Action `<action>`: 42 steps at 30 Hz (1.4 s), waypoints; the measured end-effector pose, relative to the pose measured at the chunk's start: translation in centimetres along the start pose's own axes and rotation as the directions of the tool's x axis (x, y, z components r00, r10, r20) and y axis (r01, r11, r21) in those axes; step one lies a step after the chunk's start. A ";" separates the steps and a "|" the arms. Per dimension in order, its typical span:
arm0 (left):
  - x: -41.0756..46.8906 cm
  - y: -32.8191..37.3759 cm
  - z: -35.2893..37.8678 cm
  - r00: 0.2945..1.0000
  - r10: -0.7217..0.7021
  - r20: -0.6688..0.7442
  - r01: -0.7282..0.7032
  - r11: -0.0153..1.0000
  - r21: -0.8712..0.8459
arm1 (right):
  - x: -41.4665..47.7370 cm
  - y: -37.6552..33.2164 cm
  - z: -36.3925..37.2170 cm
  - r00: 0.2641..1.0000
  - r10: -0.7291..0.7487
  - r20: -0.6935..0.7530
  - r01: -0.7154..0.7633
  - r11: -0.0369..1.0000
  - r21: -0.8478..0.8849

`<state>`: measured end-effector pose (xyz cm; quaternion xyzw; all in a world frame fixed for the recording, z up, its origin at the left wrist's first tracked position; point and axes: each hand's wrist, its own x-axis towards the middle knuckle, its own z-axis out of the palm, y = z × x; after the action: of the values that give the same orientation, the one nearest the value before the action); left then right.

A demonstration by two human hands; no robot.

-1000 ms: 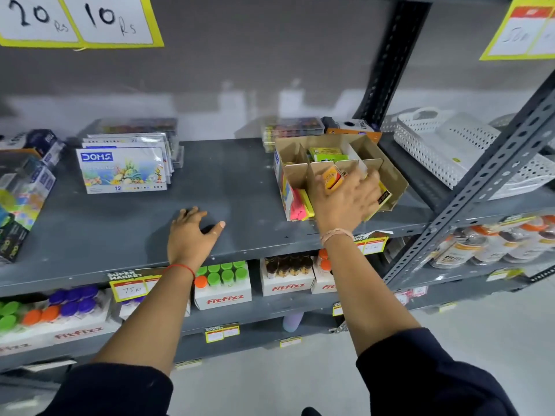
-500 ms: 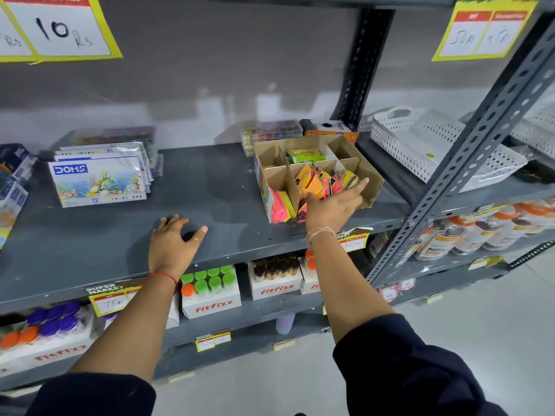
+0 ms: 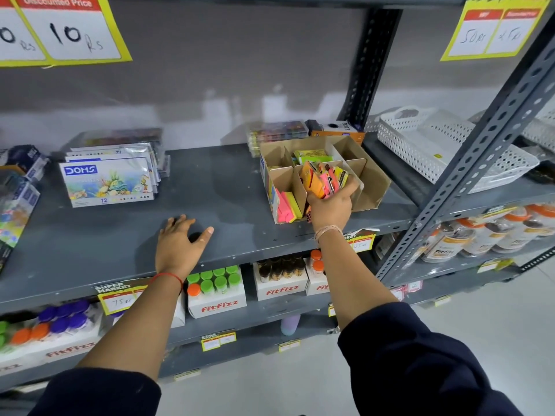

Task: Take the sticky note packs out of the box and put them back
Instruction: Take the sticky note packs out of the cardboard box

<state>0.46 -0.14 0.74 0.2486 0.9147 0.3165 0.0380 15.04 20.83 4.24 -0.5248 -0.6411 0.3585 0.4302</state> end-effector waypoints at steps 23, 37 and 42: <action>1.0 -2.4 -2.0 0.991 0.037 0.128 -0.078 0.941 0.330 | -10.0 -6.3 7.0 0.658 0.531 0.534 -0.745 0.564 0.357; 1.2 -3.0 -1.6 0.991 0.015 0.135 -0.061 0.937 0.344 | -8.7 -5.5 6.8 0.730 0.585 0.353 -0.651 0.752 0.100; 1.1 -2.9 -1.7 0.990 0.021 0.136 -0.068 0.933 0.352 | -8.1 -4.8 6.0 0.716 0.554 0.425 -0.675 0.705 0.218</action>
<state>-2.15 -2.45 0.46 0.2923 0.9465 0.1295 0.0448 8.40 11.94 4.98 -0.5556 -0.4112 0.6750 0.2583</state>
